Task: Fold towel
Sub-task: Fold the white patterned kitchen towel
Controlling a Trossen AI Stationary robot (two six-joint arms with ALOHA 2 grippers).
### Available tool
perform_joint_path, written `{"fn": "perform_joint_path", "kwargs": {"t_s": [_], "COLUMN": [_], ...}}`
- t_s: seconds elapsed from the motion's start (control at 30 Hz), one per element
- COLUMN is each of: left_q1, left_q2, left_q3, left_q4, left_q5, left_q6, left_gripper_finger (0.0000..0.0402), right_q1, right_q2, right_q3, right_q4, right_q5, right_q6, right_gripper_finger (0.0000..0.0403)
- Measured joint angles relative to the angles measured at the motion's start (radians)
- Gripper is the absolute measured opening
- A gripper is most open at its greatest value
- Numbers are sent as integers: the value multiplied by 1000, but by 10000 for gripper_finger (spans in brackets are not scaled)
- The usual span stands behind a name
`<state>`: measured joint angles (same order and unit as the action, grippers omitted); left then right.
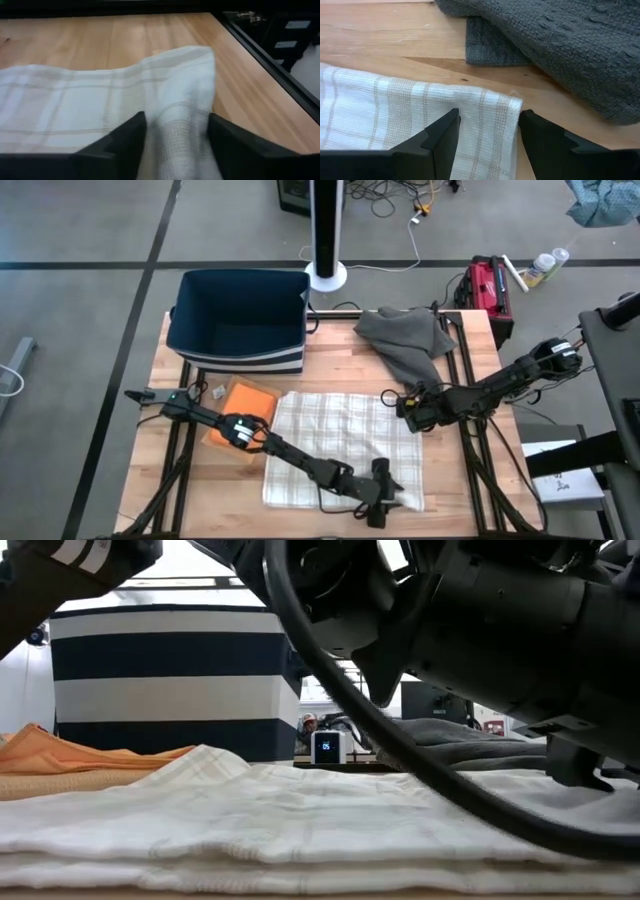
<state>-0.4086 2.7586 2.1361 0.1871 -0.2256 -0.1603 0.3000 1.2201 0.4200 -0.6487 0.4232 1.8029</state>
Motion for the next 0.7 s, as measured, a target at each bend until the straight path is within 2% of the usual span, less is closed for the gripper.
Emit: {"fn": "perform_joint_path", "kwargs": {"t_s": [0.17, 0.23, 0.3, 0.53, 0.6, 0.7], "left_q1": [6, 8, 8, 5, 3, -6], "left_q2": [-1, -1, -5, -9, -9, -12], "left_q3": [-1, -1, -2, -3, -4, -6], "left_q4": [-11, -12, -14, -10, -7, 7], "left_q5": [-2, 1, 11, 18, 19, 20], "left_q6": [-30, -33, -33, -33, -29, -9], "left_gripper_finger": [90, 41, 14, 39, 33, 17], "right_q1": [0, 0, 0, 0, 0, 0], "right_q2": [0, 0, 0, 1, -8, -34], "right_q3": [0, 0, 0, 0, 0, 2], "right_q4": [4, 3, 5, 13, 11, -1], "right_q5": [-1, -1, -1, -9, -15, -33], "right_q6": [-19, -24, -24, -38, -52, -70], "right_gripper_finger": [194, 180, 156, 22, 9, 16]}}
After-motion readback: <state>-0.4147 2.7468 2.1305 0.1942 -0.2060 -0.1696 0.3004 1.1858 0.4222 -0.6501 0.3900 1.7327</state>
